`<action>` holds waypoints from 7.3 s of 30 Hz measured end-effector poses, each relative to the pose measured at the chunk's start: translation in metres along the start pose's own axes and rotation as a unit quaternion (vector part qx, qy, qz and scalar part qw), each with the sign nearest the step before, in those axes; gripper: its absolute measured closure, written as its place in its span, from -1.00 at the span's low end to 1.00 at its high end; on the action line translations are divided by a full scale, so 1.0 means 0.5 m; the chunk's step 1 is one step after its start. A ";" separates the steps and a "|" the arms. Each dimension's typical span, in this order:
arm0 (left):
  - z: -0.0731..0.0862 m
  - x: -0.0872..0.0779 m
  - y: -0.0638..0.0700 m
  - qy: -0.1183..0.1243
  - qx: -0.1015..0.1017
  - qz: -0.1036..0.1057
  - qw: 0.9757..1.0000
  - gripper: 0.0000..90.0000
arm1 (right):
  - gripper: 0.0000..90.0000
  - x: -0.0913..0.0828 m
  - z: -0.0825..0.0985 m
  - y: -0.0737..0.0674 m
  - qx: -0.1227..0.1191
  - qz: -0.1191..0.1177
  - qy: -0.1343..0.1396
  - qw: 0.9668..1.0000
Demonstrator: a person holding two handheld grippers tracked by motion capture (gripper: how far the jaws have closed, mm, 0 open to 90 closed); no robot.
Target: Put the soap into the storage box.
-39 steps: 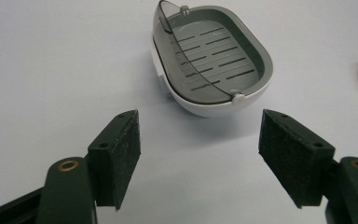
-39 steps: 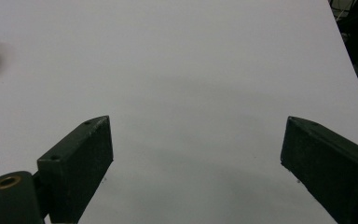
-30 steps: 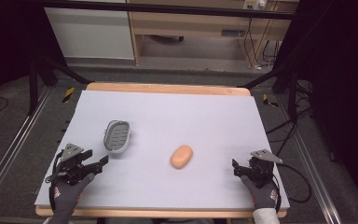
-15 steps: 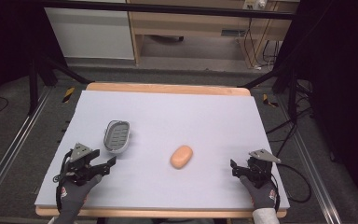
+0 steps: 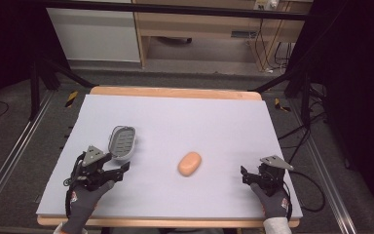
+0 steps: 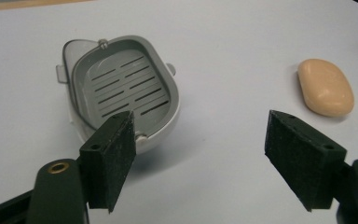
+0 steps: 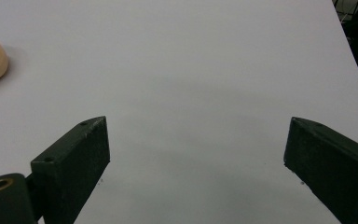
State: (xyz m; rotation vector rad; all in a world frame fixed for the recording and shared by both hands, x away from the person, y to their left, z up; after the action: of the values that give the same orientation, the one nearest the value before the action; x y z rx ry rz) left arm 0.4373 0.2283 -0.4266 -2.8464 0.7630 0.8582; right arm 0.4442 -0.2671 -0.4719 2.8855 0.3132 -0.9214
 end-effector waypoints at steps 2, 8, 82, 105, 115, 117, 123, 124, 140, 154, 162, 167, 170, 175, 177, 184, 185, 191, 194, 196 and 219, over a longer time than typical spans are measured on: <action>-0.011 0.003 0.008 0.004 0.003 0.003 1.000 -0.47 | -0.84 0.000 0.000 0.000 -0.001 0.001 0.000 1.000; -0.035 0.015 0.034 0.007 0.014 0.016 1.000 -0.48 | -0.85 -0.001 -0.001 -0.002 0.001 0.002 0.001 1.000; -0.095 0.261 0.276 -0.082 0.096 0.083 0.989 -0.56 | -0.85 0.006 -0.004 -0.010 0.001 -0.006 -0.007 1.000; -0.072 0.322 0.293 -0.129 0.112 0.066 0.983 -0.58 | -0.85 0.010 -0.003 -0.010 0.000 -0.008 -0.011 1.000; -0.060 0.341 0.299 -0.151 0.118 0.068 0.979 -0.43 | -0.85 0.010 -0.003 -0.009 0.001 -0.010 -0.012 1.000; -0.060 0.342 0.299 -0.148 0.115 0.069 0.980 -0.40 | -0.85 0.011 -0.002 -0.009 0.001 -0.009 -0.013 1.000; -0.061 0.342 0.301 -0.150 0.115 0.069 0.980 -0.32 | -0.85 0.011 -0.002 -0.010 0.000 -0.009 -0.014 1.000; -0.061 0.342 0.301 -0.150 0.116 0.067 0.980 -0.32 | -0.85 0.011 -0.002 -0.010 0.000 -0.008 -0.014 1.000; -0.072 0.323 0.304 -0.144 0.113 0.080 0.980 -0.30 | -0.85 0.011 -0.002 -0.010 0.000 -0.009 -0.015 1.000; -0.101 0.251 0.270 -0.117 0.109 0.086 0.983 -0.30 | -0.85 0.010 -0.002 -0.009 0.000 -0.008 -0.012 1.000; -0.106 0.222 0.243 -0.105 0.101 0.084 0.986 -0.30 | -0.85 0.010 -0.002 -0.009 0.001 -0.006 -0.013 1.000; -0.107 0.203 0.225 -0.099 0.097 0.080 0.987 -0.30 | -0.85 0.009 -0.002 -0.009 0.001 -0.005 -0.012 1.000; -0.106 0.193 0.215 -0.095 0.094 0.079 0.988 -0.30 | -0.85 0.009 -0.002 -0.009 0.002 -0.005 -0.012 1.000; -0.104 0.178 0.200 -0.091 0.090 0.074 0.989 -0.30 | -0.85 0.009 -0.002 -0.009 0.001 -0.005 -0.012 1.000; -0.103 0.172 0.195 -0.090 0.088 0.074 0.989 -0.30 | -0.85 0.008 -0.002 -0.009 0.002 -0.005 -0.012 1.000; -0.095 0.152 0.172 -0.087 0.081 0.068 0.991 -0.30 | -0.85 0.008 -0.002 -0.009 0.002 -0.005 -0.012 1.000; -0.095 0.149 0.168 -0.087 0.079 0.067 0.991 -0.30 | -0.85 0.008 -0.002 -0.010 0.002 -0.006 -0.012 1.000; -0.100 0.129 0.143 -0.076 0.069 0.058 0.993 -0.30 | -0.85 0.008 -0.002 -0.010 0.002 -0.006 -0.011 1.000; -0.102 0.118 0.128 -0.071 0.065 0.053 0.994 -0.30 | -0.85 0.008 -0.002 -0.011 0.003 -0.006 -0.011 1.000; -0.105 0.111 0.117 -0.069 0.060 0.048 0.995 -0.30 | -0.86 0.008 -0.002 -0.011 0.002 -0.006 -0.011 1.000; -0.137 0.085 0.011 -0.049 0.019 -0.009 0.999 -0.30 | -0.86 0.009 -0.001 -0.012 0.001 -0.006 -0.013 1.000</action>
State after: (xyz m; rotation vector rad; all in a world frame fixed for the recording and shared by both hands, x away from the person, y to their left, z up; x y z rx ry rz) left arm 0.4996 0.1908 -0.3912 -2.7506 0.7323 0.9636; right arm 0.4469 -0.2604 -0.4741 2.8750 0.3288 -0.9600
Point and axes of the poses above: each handheld gripper's, and its own axes: x roughly forward along the jaws, z roughly out of its underside, y roughly to its right, the point moved 1 cm from there along x, roughly forward along the jaws
